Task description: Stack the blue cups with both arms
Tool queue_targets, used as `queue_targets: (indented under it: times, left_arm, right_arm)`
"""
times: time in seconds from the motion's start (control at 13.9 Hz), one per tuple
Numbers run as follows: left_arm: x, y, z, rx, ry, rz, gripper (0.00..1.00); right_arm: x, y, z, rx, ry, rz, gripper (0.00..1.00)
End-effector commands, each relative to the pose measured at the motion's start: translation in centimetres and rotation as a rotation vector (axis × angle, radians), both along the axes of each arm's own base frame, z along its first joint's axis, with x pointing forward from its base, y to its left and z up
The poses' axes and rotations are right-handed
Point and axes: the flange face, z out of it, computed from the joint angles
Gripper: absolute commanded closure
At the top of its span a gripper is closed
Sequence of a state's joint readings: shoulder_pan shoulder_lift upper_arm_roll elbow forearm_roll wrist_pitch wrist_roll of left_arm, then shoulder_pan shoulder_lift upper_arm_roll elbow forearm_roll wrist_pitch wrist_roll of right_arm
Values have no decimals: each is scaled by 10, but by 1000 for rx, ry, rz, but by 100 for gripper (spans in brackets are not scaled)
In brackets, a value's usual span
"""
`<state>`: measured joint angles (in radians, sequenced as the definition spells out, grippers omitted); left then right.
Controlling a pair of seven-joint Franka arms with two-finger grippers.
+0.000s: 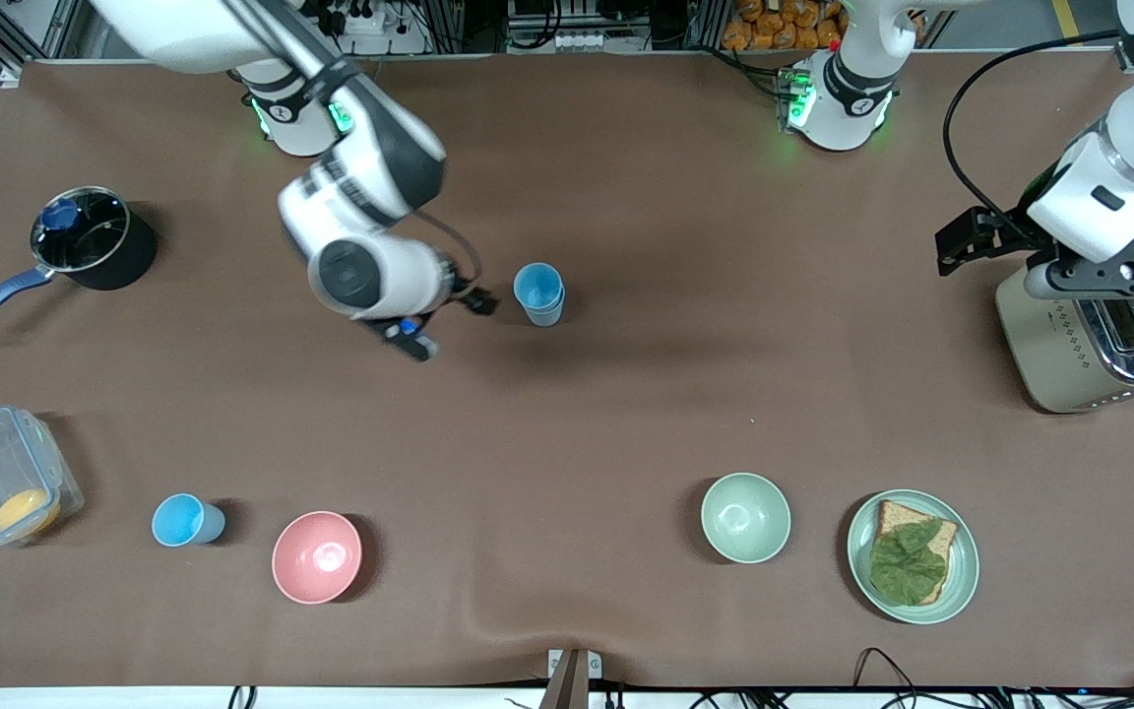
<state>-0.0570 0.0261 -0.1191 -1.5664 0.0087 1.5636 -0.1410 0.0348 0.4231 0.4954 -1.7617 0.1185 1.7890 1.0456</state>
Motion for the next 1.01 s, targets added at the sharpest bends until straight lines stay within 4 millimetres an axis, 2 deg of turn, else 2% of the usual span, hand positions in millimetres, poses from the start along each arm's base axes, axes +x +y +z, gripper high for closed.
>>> queue_targets:
  times: [0.0, 0.29, 0.43, 0.5, 0.65, 0.94]
  left_arm:
    - [-15, 3, 9, -23, -14, -24, 0]
    - [-10, 5, 14, -17, -24, -9, 0]
    - [-11, 6, 16, -17, -23, -20, 0]
    - [-10, 6, 14, -21, -19, -25, 0]
    - [-10, 5, 14, -17, -20, -26, 0]
    - [-17, 6, 20, -12, -21, -17, 0]
  right_arm:
    - [21, -72, -3, -9, 17, 84, 0]
    - [51, -215, -4, 65, 18, 228, 0]
    - [55, -284, 6, 118, -7, 292, 0]
    - [54, -311, 17, 136, -28, 307, 0]
    - [48, -339, 51, 149, -68, 329, 0]
    - [32, -362, 129, 171, -201, 415, 0]
